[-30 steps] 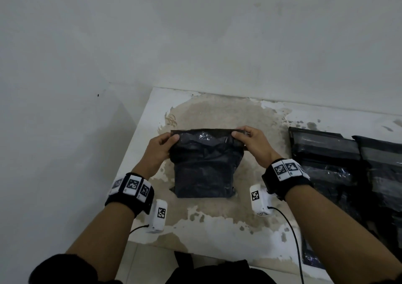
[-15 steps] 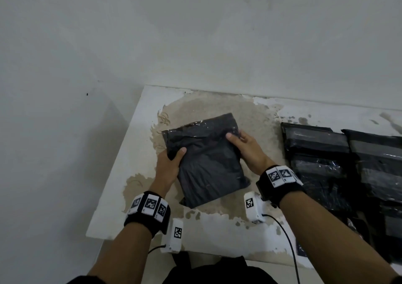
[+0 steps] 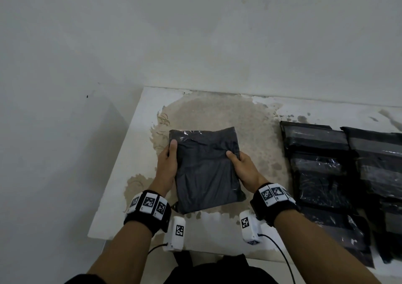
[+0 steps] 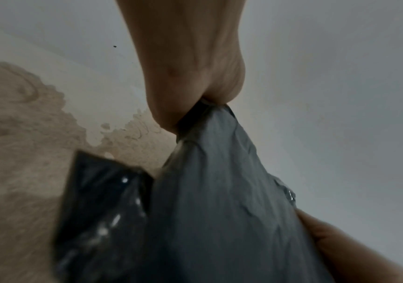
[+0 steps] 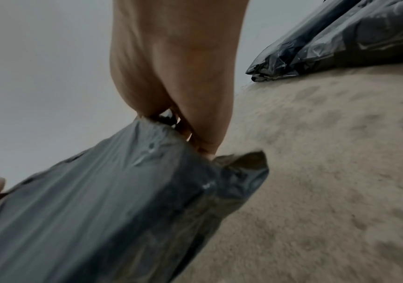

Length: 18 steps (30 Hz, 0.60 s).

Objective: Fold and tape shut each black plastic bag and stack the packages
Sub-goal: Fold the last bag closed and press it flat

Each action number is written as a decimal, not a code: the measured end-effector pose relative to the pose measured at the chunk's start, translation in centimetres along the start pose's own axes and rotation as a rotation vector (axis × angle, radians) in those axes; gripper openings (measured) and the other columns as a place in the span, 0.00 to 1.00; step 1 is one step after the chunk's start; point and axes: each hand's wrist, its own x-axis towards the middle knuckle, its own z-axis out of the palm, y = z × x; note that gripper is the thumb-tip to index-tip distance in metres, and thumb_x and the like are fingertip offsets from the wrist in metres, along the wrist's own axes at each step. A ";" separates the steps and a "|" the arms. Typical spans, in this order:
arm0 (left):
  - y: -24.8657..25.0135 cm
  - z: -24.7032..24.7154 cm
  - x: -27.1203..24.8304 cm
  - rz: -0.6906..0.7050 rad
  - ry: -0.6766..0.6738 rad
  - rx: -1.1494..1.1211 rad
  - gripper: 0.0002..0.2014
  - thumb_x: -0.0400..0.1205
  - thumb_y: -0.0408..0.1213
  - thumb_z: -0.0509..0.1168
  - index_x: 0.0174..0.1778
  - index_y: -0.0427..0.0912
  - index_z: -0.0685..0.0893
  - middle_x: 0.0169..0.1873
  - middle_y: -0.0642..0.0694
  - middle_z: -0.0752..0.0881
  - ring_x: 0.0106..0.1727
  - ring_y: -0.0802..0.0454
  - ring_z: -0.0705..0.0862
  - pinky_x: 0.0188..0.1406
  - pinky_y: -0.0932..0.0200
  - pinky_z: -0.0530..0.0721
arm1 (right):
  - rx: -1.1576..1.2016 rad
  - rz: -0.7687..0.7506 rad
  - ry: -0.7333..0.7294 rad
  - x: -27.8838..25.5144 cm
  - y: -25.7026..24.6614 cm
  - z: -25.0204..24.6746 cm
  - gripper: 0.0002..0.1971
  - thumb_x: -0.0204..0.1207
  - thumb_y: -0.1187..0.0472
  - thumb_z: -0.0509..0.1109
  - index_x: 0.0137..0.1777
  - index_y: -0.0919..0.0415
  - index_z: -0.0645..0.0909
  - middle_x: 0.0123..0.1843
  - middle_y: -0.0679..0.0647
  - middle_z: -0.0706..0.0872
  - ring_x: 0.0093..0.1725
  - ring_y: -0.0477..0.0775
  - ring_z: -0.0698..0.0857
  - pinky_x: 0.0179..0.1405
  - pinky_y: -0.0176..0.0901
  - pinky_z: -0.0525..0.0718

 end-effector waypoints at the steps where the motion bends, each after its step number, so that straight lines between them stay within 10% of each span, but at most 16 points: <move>1: 0.2 0.1 0.3 -0.007 0.012 -0.003 0.21 0.90 0.54 0.57 0.57 0.44 0.90 0.55 0.48 0.91 0.57 0.52 0.89 0.57 0.54 0.87 | -0.014 -0.001 -0.010 -0.1 0.2 -0.2 0.15 0.89 0.56 0.63 0.69 0.63 0.84 0.65 0.57 0.90 0.63 0.57 0.89 0.64 0.51 0.88; 8: 0.3 0.8 1.2 0.006 0.131 -0.036 0.13 0.89 0.44 0.63 0.44 0.40 0.83 0.42 0.44 0.81 0.46 0.52 0.78 0.49 0.55 0.77 | -0.022 -0.009 -0.016 -0.7 1.8 -0.7 0.14 0.89 0.57 0.63 0.69 0.60 0.84 0.66 0.54 0.89 0.66 0.55 0.87 0.70 0.52 0.84; 14: -2.1 0.9 0.3 -0.087 0.034 0.184 0.23 0.86 0.58 0.63 0.56 0.41 0.89 0.50 0.48 0.90 0.52 0.51 0.88 0.56 0.53 0.86 | -0.004 0.005 0.011 -1.4 2.9 -1.1 0.14 0.89 0.58 0.65 0.68 0.61 0.84 0.64 0.55 0.91 0.65 0.58 0.88 0.65 0.51 0.87; 18: -3.0 0.7 0.1 0.020 0.035 0.335 0.17 0.87 0.51 0.64 0.52 0.39 0.88 0.47 0.44 0.90 0.50 0.46 0.88 0.52 0.49 0.87 | 0.030 0.108 -0.027 -1.7 2.0 -1.3 0.14 0.86 0.55 0.70 0.68 0.59 0.85 0.61 0.53 0.92 0.61 0.55 0.90 0.60 0.51 0.89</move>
